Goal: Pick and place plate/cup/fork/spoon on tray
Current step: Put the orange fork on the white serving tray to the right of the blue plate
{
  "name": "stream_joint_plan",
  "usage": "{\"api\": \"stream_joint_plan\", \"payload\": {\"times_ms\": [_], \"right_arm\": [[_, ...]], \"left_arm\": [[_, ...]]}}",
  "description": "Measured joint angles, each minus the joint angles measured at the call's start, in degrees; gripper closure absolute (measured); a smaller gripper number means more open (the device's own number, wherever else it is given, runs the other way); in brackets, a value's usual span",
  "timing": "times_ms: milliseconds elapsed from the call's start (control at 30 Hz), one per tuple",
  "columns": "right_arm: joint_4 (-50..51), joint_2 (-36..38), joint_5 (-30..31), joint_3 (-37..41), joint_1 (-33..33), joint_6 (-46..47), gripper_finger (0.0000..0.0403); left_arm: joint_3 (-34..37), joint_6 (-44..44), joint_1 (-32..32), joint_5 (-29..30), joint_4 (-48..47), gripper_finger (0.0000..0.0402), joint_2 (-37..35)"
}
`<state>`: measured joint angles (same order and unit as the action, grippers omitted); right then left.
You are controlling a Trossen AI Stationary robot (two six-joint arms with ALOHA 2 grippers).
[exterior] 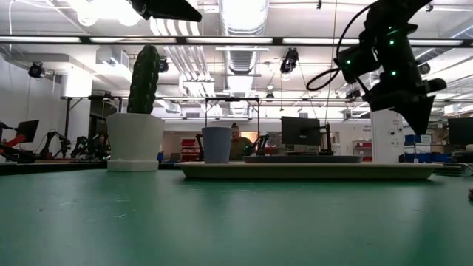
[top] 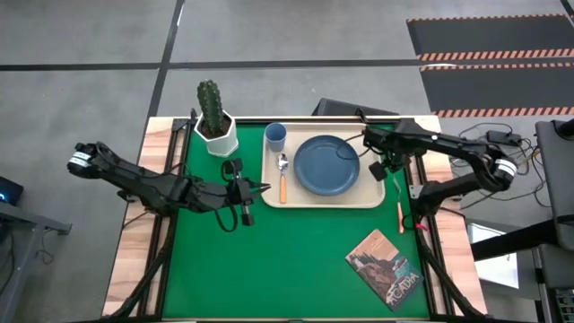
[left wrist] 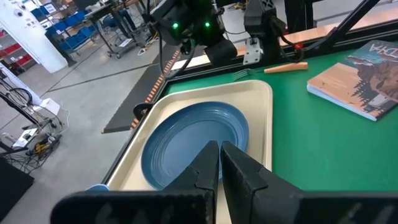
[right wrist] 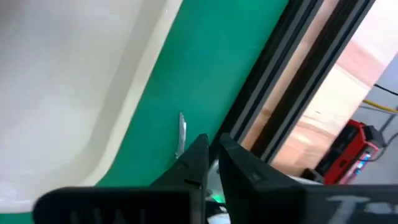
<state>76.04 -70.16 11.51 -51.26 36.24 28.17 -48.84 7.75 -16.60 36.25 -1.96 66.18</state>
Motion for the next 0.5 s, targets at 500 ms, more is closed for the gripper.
{"api": "stream_joint_plan", "payload": {"times_ms": [500], "right_arm": [[-2.57, -4.16, -2.90, 5.16, 1.67, -0.88, 0.0249]], "left_arm": [[0.00, -0.07, 0.00, 0.00, 0.31, 0.0402, 0.05]]}}
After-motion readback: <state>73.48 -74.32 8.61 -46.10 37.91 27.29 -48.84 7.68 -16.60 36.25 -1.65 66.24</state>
